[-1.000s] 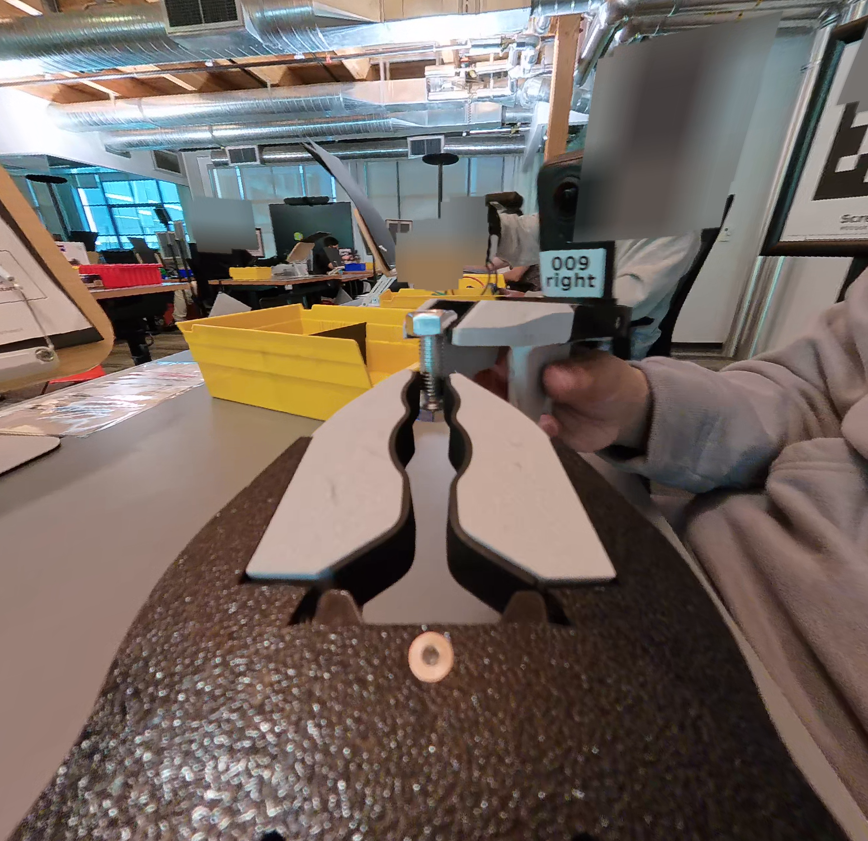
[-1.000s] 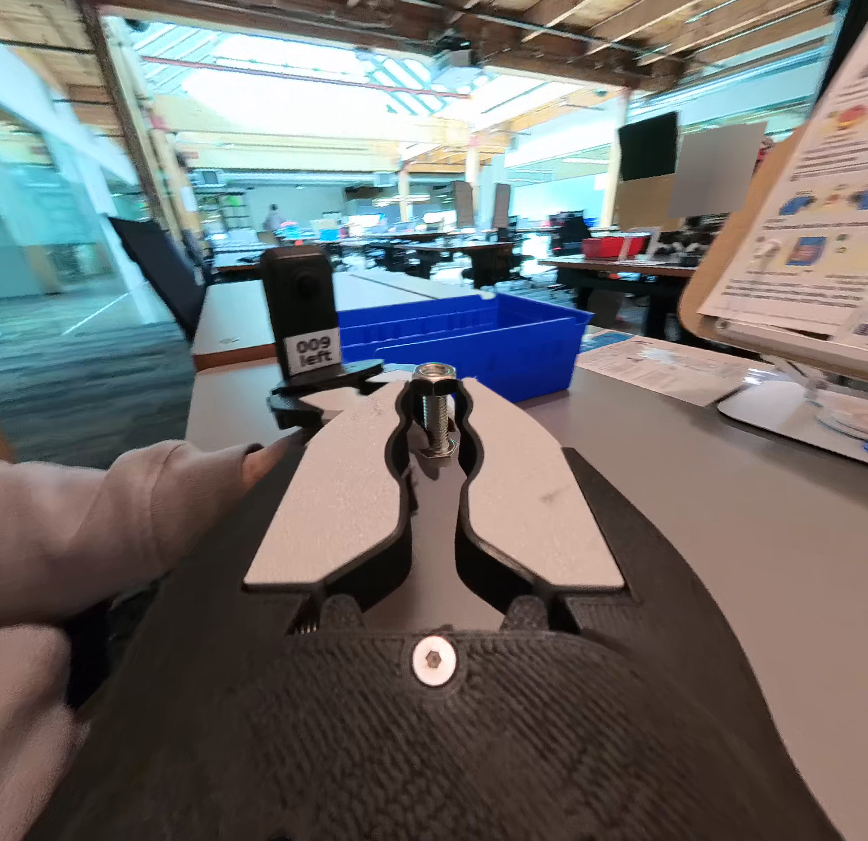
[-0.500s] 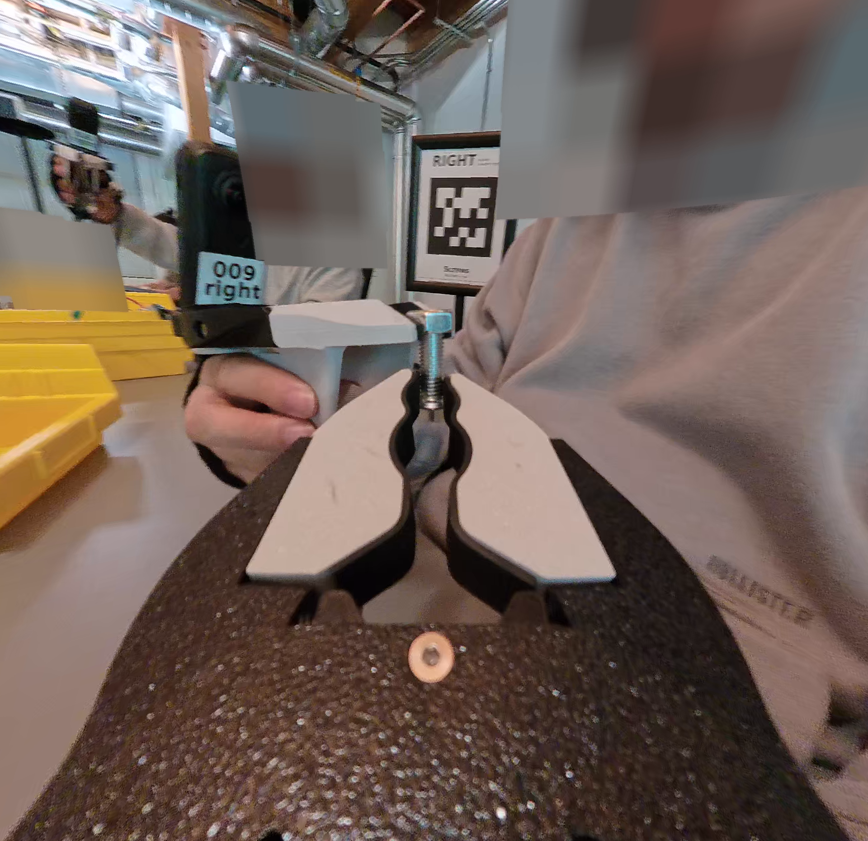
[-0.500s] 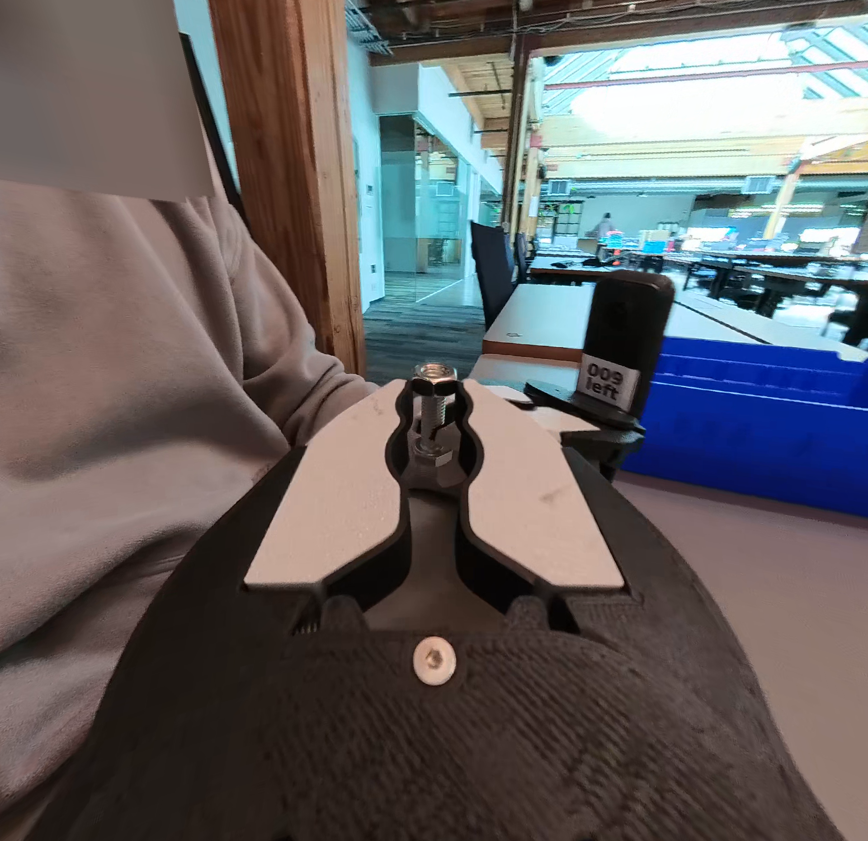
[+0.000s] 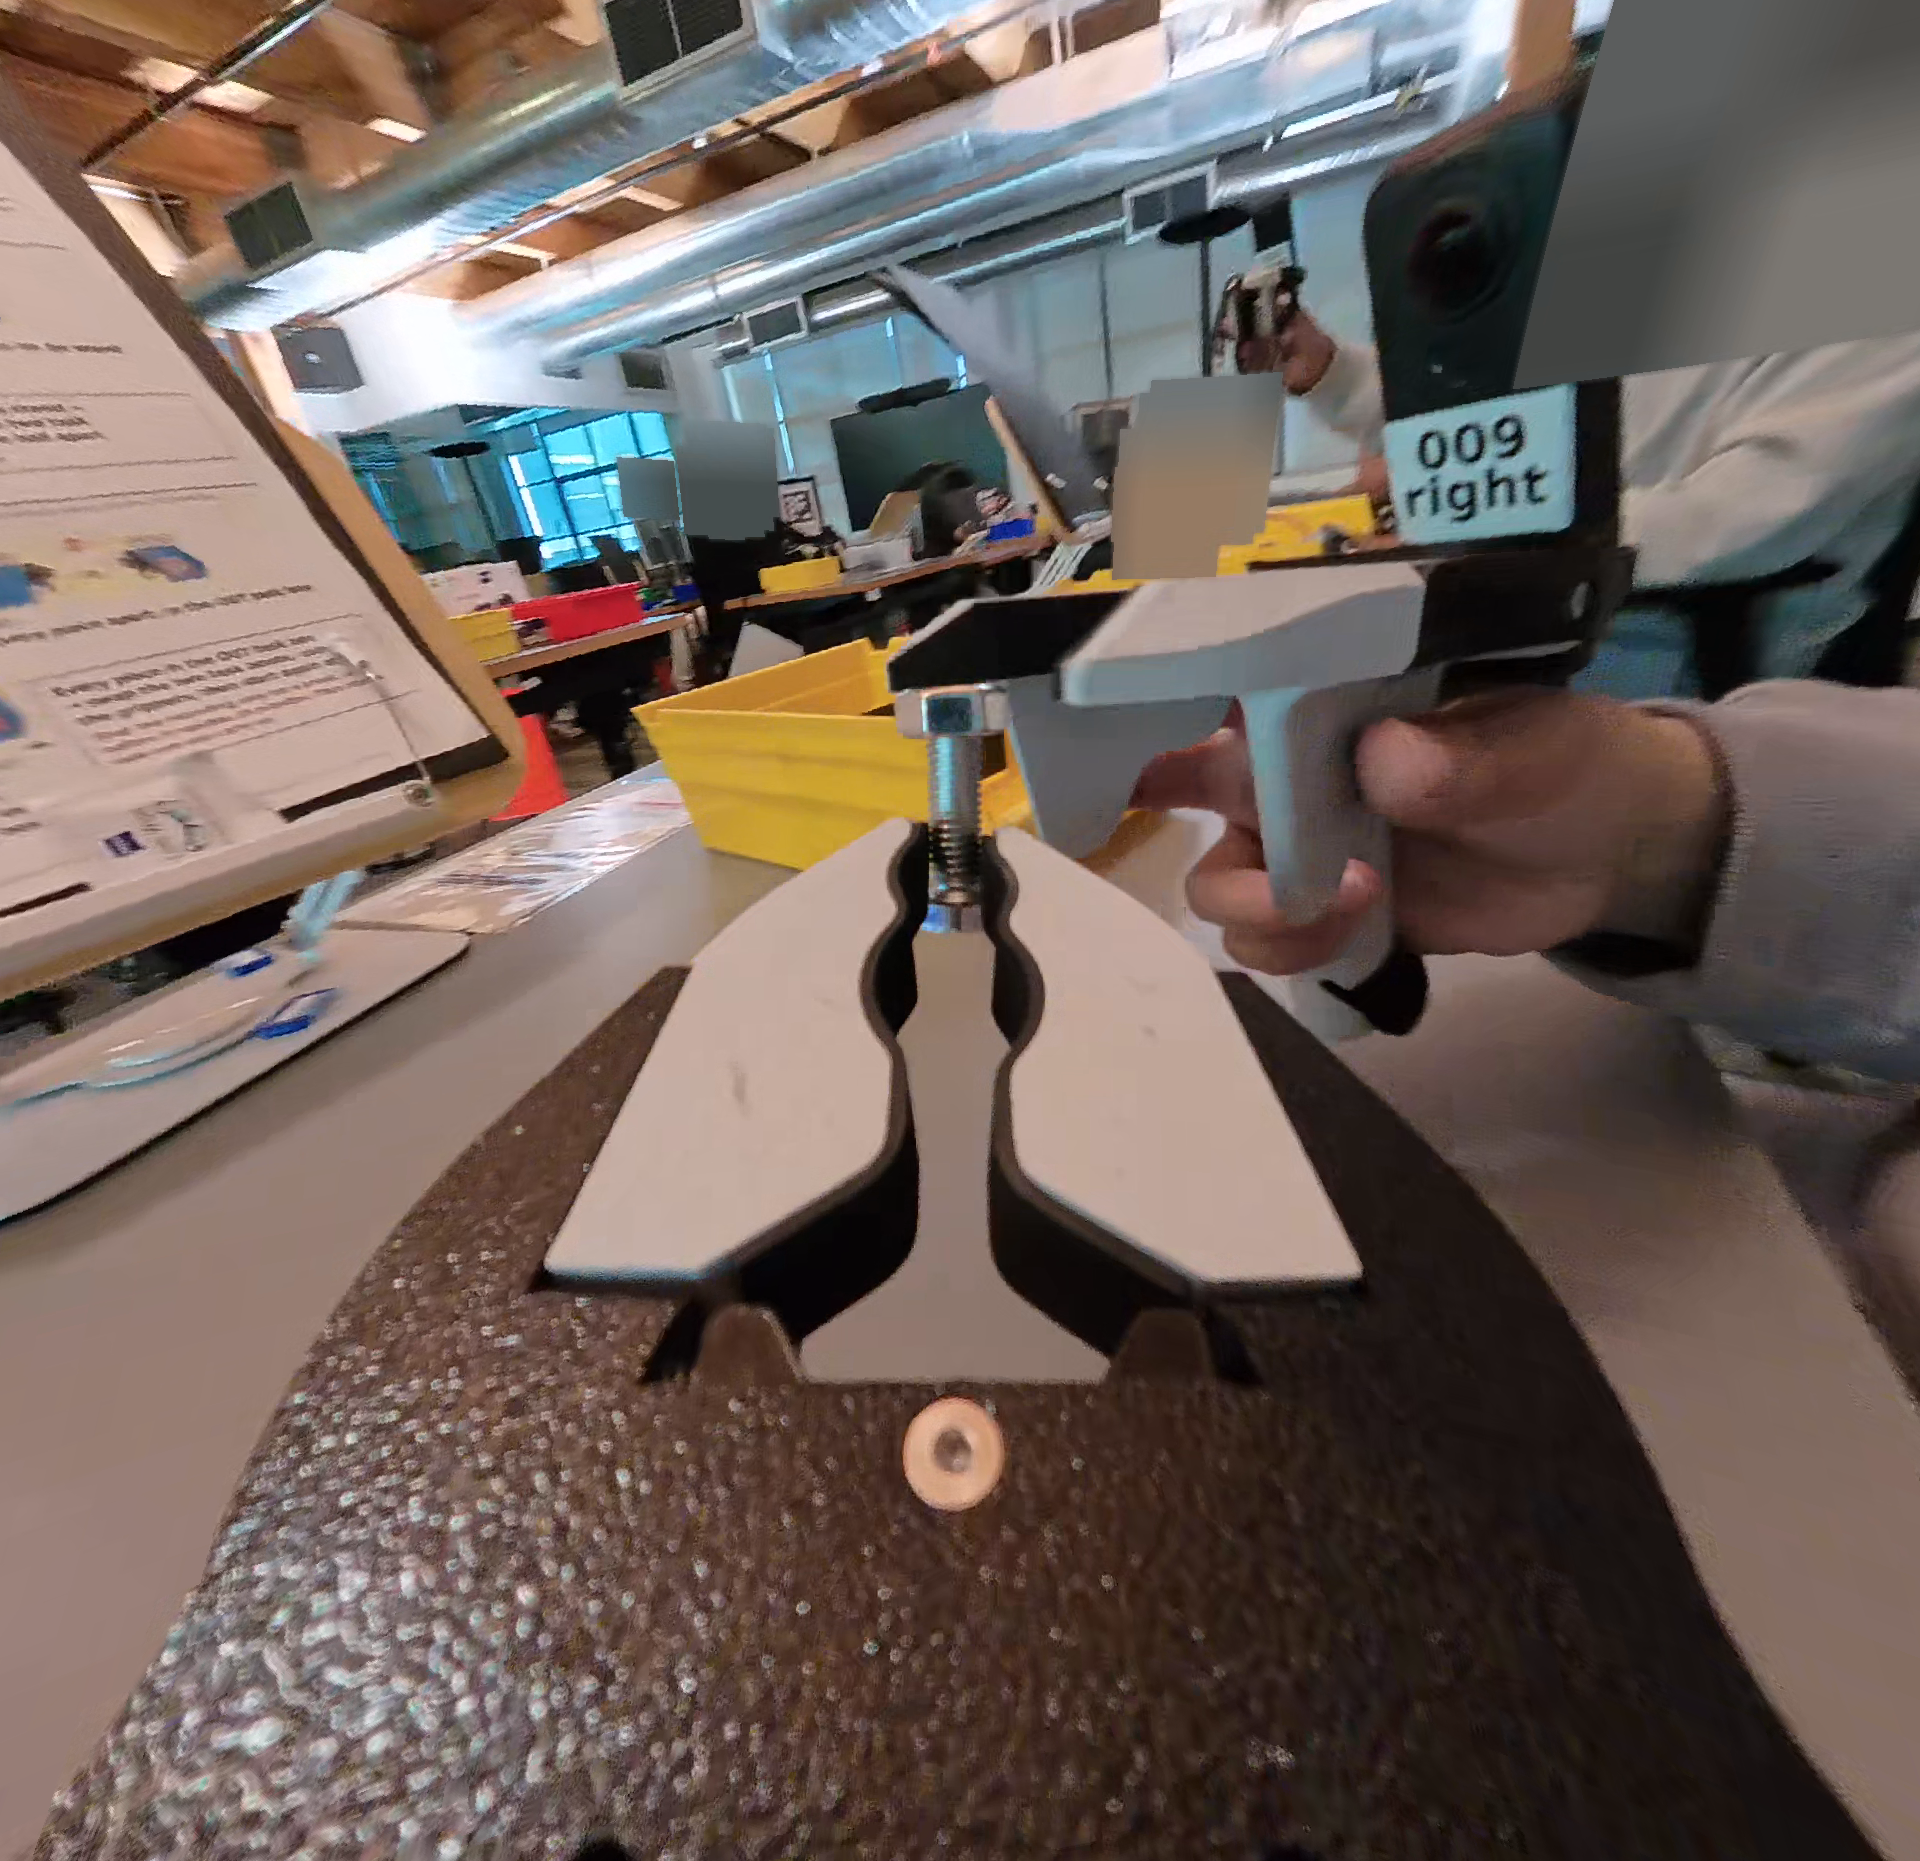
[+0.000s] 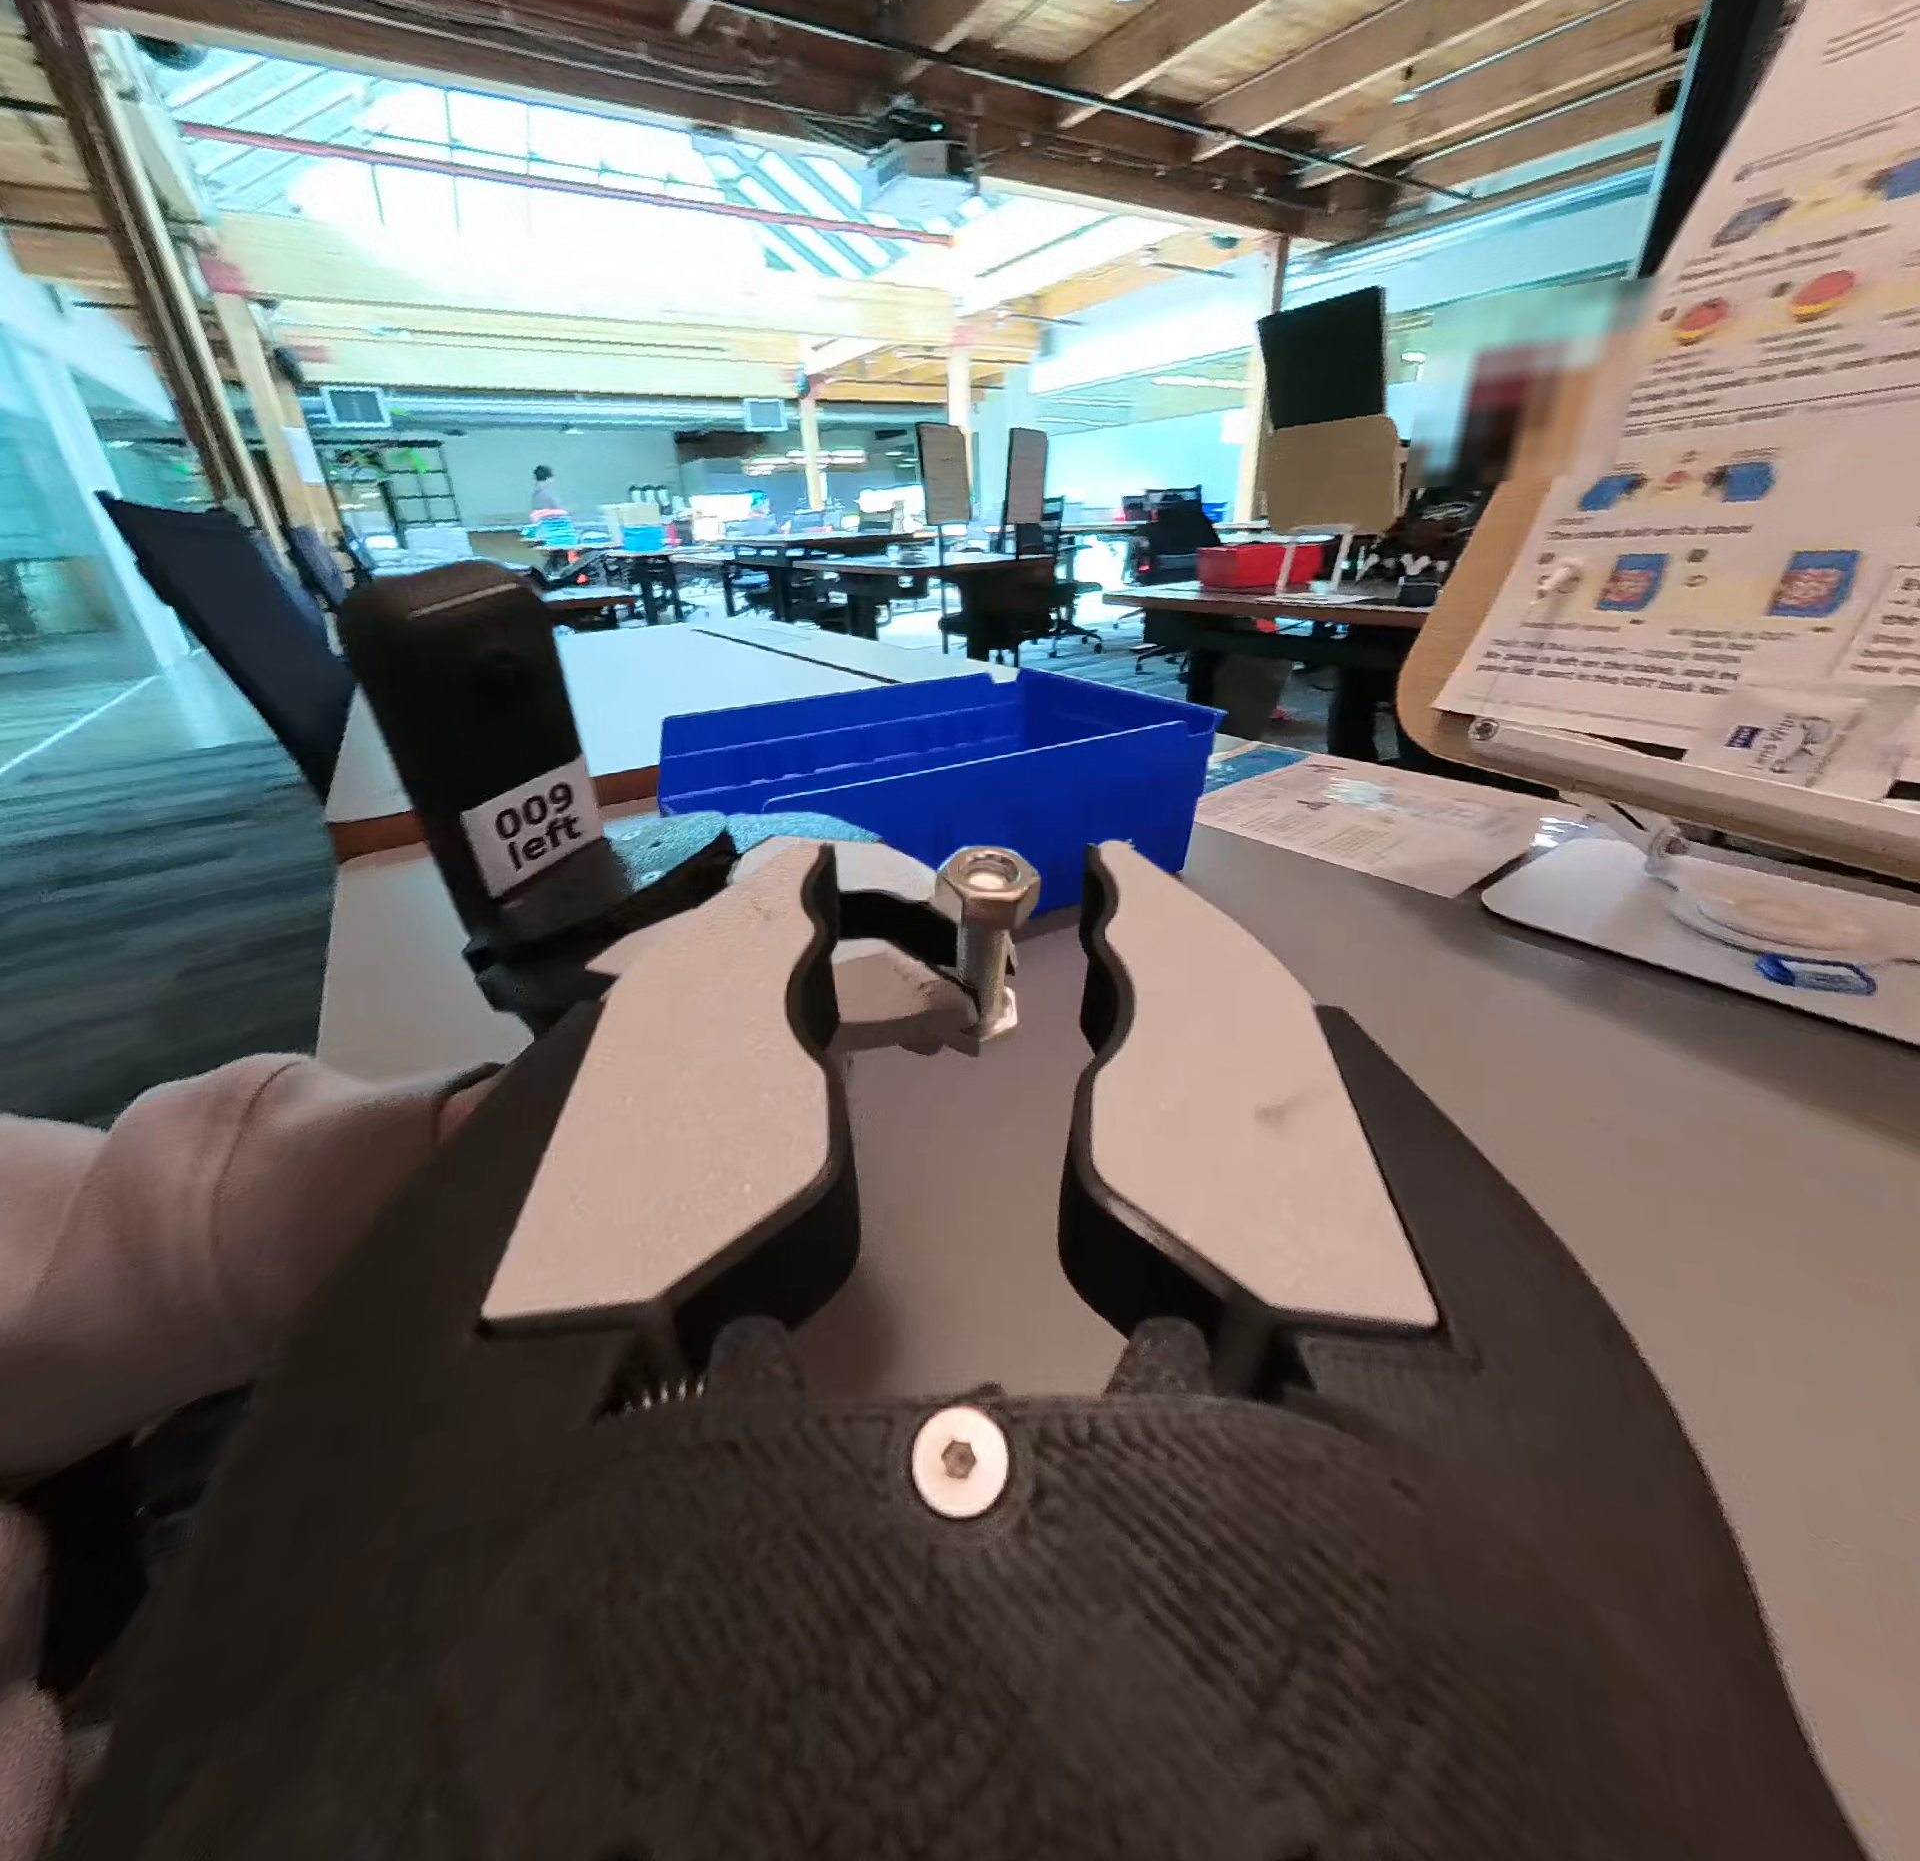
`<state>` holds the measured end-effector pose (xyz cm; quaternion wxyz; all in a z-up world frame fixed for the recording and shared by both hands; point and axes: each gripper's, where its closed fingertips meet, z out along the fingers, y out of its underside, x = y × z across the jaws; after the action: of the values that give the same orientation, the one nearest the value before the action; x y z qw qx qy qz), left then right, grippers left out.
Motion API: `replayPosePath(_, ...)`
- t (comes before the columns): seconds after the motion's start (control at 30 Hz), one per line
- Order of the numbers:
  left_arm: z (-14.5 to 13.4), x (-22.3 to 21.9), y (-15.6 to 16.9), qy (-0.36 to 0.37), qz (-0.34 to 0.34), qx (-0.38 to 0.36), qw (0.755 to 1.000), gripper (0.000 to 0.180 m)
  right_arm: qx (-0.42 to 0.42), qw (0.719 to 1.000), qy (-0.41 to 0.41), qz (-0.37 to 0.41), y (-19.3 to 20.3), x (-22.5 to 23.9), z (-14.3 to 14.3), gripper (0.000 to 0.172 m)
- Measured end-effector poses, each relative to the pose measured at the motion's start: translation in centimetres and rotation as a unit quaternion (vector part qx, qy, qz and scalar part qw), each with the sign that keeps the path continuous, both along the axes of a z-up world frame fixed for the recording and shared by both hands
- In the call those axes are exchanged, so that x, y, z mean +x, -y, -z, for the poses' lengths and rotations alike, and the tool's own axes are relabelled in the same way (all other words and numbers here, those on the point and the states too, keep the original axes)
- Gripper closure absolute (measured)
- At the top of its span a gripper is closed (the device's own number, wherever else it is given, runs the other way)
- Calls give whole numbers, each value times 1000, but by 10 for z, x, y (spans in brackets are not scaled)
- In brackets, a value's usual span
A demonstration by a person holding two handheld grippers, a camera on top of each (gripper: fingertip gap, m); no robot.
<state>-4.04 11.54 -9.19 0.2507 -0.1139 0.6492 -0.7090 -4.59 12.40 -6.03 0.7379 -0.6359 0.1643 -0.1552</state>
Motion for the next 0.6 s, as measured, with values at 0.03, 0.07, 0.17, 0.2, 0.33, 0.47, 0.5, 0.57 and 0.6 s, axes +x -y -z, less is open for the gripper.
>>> replayPosePath(0.03, 0, 0, 2, 6, -6, 7, 1000, 172, 6, 1000, -5, 8, 0, 1, 0, 131)
replayPosePath(0.07, 0, -1, 3, 9, -10, 10, 1000, 172, 12, 1000, -12, 19, 1, 3, 0, 138)
replayPosePath(0.17, 2, -1, 6, 13, -18, 20, 1000, 172, 14, 999, -24, 30, 1, 5, 4, 146)
replayPosePath(0.2, 2, 0, 6, 16, -21, 24, 999, 172, 14, 999, -25, 37, 2, 6, 4, 150)
replayPosePath(0.33, 5, 0, 7, 11, -17, 32, 999, 172, -13, 1000, -12, 25, 0, 5, 7, 153)
replayPosePath(0.47, 2, -28, 18, -49, 154, -24, 987, 172, -40, 989, 27, -140, 0, -24, 4, 153)
replayPosePath(0.5, -2, -43, 20, -79, 233, -48, 968, 172, -35, 977, 26, -210, 5, -39, 1, 153)
replayPosePath(0.57, -8, -70, 23, -112, 350, -66, 928, 172, -25, 947, 17, -320, 19, -64, -5, 153)
replayPosePath(0.6, -6, -80, 27, -119, 383, -51, 914, 172, -38, 933, 21, -357, 23, -75, -3, 153)
